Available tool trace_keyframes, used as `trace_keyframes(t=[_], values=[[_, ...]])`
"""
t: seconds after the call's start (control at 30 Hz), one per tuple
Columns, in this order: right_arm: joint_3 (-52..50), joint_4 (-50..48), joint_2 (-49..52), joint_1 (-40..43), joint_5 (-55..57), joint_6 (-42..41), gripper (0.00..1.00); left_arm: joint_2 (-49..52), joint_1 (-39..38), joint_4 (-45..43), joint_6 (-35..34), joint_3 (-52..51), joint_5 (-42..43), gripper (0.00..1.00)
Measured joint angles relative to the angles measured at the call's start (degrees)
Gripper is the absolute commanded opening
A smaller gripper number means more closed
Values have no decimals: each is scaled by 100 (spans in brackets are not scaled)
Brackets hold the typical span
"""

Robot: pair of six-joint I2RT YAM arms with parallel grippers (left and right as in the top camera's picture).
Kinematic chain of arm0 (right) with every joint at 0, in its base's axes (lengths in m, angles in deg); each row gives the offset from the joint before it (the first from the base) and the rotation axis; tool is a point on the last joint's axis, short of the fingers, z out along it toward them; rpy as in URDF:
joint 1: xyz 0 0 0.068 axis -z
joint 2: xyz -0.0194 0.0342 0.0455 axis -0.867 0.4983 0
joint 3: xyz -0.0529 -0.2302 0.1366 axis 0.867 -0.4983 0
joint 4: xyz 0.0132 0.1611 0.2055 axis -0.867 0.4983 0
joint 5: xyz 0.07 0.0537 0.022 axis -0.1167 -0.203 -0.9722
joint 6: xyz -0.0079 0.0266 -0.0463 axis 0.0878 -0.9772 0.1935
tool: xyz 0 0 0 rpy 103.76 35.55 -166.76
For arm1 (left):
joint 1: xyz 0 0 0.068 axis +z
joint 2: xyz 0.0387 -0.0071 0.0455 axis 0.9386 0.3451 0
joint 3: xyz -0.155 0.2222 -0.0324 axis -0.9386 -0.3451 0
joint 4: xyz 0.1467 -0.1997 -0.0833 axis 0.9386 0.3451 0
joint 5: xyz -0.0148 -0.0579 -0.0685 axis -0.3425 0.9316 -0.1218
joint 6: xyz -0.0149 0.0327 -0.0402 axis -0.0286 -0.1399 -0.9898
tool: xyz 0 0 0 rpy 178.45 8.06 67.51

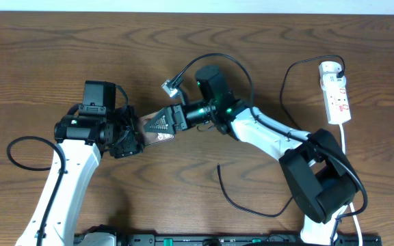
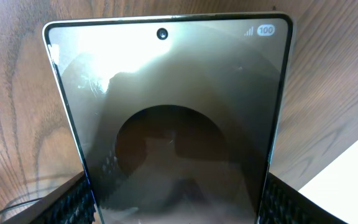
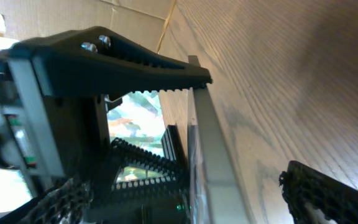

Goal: Plug charger to phone and switch on socket
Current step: 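Grasp the phone's side edge with the right gripper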

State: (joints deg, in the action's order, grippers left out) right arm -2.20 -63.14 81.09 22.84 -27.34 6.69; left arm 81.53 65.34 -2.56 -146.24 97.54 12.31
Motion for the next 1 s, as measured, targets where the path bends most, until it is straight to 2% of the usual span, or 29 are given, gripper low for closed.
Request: trace_keyframes(t=[0.2, 0.27, 0.37, 0.47, 0.6, 0.67, 0.8, 0.87, 1.0], values=[[0, 0, 0, -201, 232, 57, 76, 0, -15, 0, -2, 0, 0, 7], [0, 2, 0, -205, 278, 70, 67, 0, -20, 0, -2, 0, 0, 7], [0, 2, 0, -203, 330, 72, 61, 0, -26, 0, -2, 0, 0, 7], [0, -4, 0, -203, 352, 94, 48, 0, -37, 0, -2, 0, 0, 7], [0, 2, 0, -203, 363, 74, 45, 0, -55, 0, -2, 0, 0, 7], [0, 2, 0, -203, 363, 72, 41, 0, -57, 0, -2, 0, 0, 7], [0, 0, 0, -203, 363, 74, 39, 0, -57, 0, -2, 0, 0, 7], [0, 2, 0, -203, 363, 74, 30, 0, -57, 0, -2, 0, 0, 7], [0, 9, 0, -203, 387, 76, 23, 0, -57, 0, 0, 0, 4, 7]])
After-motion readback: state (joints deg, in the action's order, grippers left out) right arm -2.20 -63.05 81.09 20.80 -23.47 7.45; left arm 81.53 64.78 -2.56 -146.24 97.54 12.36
